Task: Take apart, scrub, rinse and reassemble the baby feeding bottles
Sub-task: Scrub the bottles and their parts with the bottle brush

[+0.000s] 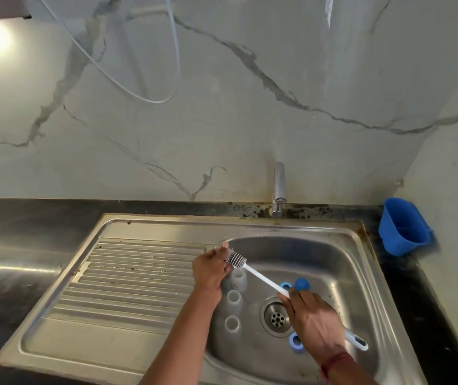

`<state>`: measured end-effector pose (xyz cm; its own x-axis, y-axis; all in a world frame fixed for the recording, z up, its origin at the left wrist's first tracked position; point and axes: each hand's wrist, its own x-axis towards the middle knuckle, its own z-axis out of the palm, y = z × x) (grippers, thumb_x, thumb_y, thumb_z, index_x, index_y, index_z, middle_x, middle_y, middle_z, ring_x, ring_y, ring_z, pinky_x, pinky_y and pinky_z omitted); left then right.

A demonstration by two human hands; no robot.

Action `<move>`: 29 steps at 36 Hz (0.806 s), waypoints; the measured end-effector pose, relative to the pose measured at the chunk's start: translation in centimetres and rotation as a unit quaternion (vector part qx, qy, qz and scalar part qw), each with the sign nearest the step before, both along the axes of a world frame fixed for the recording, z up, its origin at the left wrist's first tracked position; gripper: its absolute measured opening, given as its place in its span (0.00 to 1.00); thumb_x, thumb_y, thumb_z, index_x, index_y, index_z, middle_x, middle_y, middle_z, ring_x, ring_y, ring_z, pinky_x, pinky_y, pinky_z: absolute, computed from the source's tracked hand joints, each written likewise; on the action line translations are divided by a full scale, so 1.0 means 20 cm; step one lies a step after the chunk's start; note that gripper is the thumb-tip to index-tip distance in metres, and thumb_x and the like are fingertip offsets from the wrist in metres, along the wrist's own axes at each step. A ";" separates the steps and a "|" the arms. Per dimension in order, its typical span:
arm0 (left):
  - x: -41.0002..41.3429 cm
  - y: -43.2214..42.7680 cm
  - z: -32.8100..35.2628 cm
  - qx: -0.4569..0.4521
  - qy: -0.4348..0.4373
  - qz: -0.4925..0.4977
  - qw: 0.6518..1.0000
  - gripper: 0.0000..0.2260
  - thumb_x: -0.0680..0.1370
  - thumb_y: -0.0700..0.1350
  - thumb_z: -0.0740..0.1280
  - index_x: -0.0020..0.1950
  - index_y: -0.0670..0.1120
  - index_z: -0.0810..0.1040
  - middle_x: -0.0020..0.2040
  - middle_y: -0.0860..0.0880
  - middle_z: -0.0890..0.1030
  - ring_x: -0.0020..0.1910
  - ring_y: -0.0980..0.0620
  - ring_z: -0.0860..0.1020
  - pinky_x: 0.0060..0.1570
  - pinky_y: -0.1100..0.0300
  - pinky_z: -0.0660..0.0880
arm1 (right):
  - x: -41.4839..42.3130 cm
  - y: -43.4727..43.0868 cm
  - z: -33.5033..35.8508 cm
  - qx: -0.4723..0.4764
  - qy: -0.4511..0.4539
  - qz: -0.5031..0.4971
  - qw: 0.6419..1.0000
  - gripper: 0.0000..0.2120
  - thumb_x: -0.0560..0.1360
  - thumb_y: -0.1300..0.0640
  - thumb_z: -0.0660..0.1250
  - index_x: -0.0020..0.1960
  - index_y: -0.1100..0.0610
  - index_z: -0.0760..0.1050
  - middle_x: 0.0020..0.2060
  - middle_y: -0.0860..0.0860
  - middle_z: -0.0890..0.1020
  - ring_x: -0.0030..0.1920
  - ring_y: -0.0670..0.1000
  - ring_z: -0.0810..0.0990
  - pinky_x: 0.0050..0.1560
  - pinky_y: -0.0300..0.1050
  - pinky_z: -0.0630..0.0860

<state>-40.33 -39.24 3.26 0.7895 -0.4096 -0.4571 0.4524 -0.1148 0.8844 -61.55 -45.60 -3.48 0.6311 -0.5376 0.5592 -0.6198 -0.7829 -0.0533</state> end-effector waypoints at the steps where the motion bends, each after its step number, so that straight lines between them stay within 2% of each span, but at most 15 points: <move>1: 0.00 0.00 0.01 -0.004 0.006 0.000 1.000 0.07 0.77 0.42 0.73 0.42 0.40 0.80 0.37 0.43 0.82 0.35 0.50 0.79 0.40 0.57 0.78 | 0.01 0.00 0.01 -0.003 0.000 0.003 1.000 0.18 0.79 0.47 0.60 0.40 0.56 0.80 0.28 0.51 0.74 0.24 0.53 0.73 0.20 0.45 0.69; 6: 0.03 0.03 0.03 -0.047 0.058 -0.045 0.996 0.05 0.79 0.41 0.69 0.50 0.39 0.81 0.45 0.43 0.84 0.42 0.49 0.82 0.44 0.56 0.79 | 0.05 0.01 0.01 0.038 -0.003 0.012 0.999 0.18 0.78 0.46 0.59 0.37 0.55 0.78 0.26 0.51 0.73 0.21 0.53 0.73 0.17 0.45 0.68; 9: 0.05 0.06 0.03 -0.066 0.064 -0.081 0.992 0.07 0.79 0.42 0.69 0.51 0.38 0.81 0.46 0.42 0.84 0.44 0.48 0.82 0.50 0.54 0.79 | 0.05 0.00 0.03 0.142 0.010 0.021 0.990 0.20 0.77 0.43 0.58 0.34 0.54 0.76 0.23 0.50 0.73 0.19 0.54 0.72 0.15 0.43 0.66; 12: 0.06 0.07 0.03 -0.088 0.068 -0.109 0.988 0.13 0.75 0.45 0.70 0.53 0.37 0.81 0.48 0.41 0.85 0.50 0.45 0.83 0.57 0.50 0.78 | 0.06 -0.01 0.05 0.299 0.008 0.027 0.954 0.27 0.78 0.36 0.54 0.32 0.54 0.72 0.22 0.49 0.72 0.22 0.51 0.72 0.22 0.45 0.68; 14: 0.07 0.08 0.02 -0.097 0.064 -0.122 0.986 0.15 0.73 0.46 0.71 0.54 0.37 0.81 0.50 0.40 0.85 0.53 0.44 0.83 0.59 0.49 0.77 | 0.08 -0.01 0.08 0.424 -0.029 0.052 0.904 0.29 0.78 0.37 0.58 0.30 0.58 0.69 0.20 0.48 0.66 0.23 0.49 0.66 0.26 0.42 0.65; 15: 0.08 0.08 0.02 -0.101 0.062 -0.128 0.985 0.15 0.73 0.46 0.71 0.54 0.37 0.81 0.51 0.39 0.84 0.53 0.43 0.83 0.60 0.48 0.76 | 0.09 -0.01 0.11 0.496 -0.065 0.064 0.863 0.29 0.78 0.40 0.62 0.29 0.61 0.66 0.20 0.46 0.64 0.23 0.47 0.63 0.26 0.40 0.63; 17: 0.10 0.09 0.02 -0.110 0.065 -0.141 0.982 0.16 0.73 0.46 0.70 0.55 0.37 0.81 0.52 0.38 0.84 0.54 0.43 0.82 0.61 0.48 0.76 | 0.10 -0.01 0.16 0.647 -0.121 0.085 0.748 0.27 0.78 0.46 0.66 0.30 0.64 0.69 0.20 0.48 0.65 0.22 0.47 0.62 0.25 0.40 0.61; 19: 0.11 0.10 0.02 -0.131 0.079 -0.154 0.976 0.15 0.74 0.45 0.69 0.55 0.37 0.81 0.53 0.38 0.84 0.55 0.43 0.83 0.60 0.49 0.77 | 0.08 -0.02 0.19 0.745 -0.116 0.104 0.648 0.24 0.79 0.45 0.65 0.34 0.62 0.74 0.21 0.53 0.67 0.20 0.49 0.61 0.22 0.38 0.57; 20: 0.11 0.11 0.03 -0.144 0.089 -0.157 0.973 0.14 0.74 0.45 0.68 0.54 0.37 0.81 0.52 0.38 0.84 0.55 0.43 0.83 0.59 0.50 0.78 | 0.07 -0.03 0.19 0.767 -0.109 0.112 0.622 0.23 0.80 0.45 0.64 0.35 0.61 0.75 0.22 0.54 0.68 0.20 0.50 0.60 0.22 0.38 0.56; 21: 0.11 0.11 0.03 -0.154 0.096 -0.155 0.971 0.13 0.75 0.45 0.68 0.54 0.37 0.81 0.53 0.37 0.84 0.55 0.43 0.83 0.58 0.51 0.79 | 0.07 -0.03 0.19 0.774 -0.105 0.117 0.614 0.23 0.80 0.44 0.63 0.35 0.60 0.75 0.22 0.55 0.68 0.20 0.50 0.60 0.22 0.38 0.56; 23: 0.12 0.11 0.04 -0.161 0.097 -0.134 0.973 0.12 0.77 0.45 0.67 0.54 0.38 0.81 0.54 0.37 0.84 0.54 0.43 0.83 0.54 0.52 0.81 | 0.10 -0.03 0.16 0.755 -0.108 0.110 0.637 0.23 0.79 0.42 0.64 0.33 0.57 0.74 0.23 0.55 0.69 0.20 0.50 0.62 0.21 0.39 0.59; 25: 0.11 0.09 0.04 -0.154 0.092 -0.103 0.978 0.10 0.79 0.44 0.66 0.54 0.39 0.81 0.54 0.37 0.84 0.53 0.44 0.84 0.55 0.51 0.81 | 0.15 -0.03 0.13 0.707 -0.118 0.087 0.692 0.22 0.76 0.40 0.66 0.28 0.51 0.72 0.23 0.53 0.69 0.23 0.51 0.66 0.25 0.43 0.65; 27: 0.09 0.07 0.03 -0.128 0.081 -0.059 0.987 0.08 0.79 0.43 0.68 0.53 0.40 0.81 0.53 0.39 0.84 0.51 0.46 0.84 0.54 0.52 0.80 | 0.18 -0.04 0.07 0.631 -0.106 0.082 0.764 0.24 0.77 0.40 0.66 0.26 0.49 0.67 0.23 0.46 0.68 0.26 0.48 0.67 0.31 0.47 0.68; 29: 0.07 0.04 0.02 -0.095 0.064 -0.013 0.993 0.08 0.77 0.43 0.71 0.52 0.39 0.81 0.50 0.40 0.85 0.49 0.46 0.83 0.50 0.54 0.81 | 0.19 -0.05 0.03 0.518 -0.053 0.080 0.850 0.24 0.77 0.37 0.63 0.29 0.49 0.64 0.23 0.45 0.68 0.26 0.45 0.67 0.32 0.48 0.70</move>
<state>-38.90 -38.38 3.70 0.7185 -0.5165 -0.4657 0.5613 0.0353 0.8269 -57.82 -46.63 -2.97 0.7180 -0.6881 -0.1049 -0.4594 -0.3552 -0.8141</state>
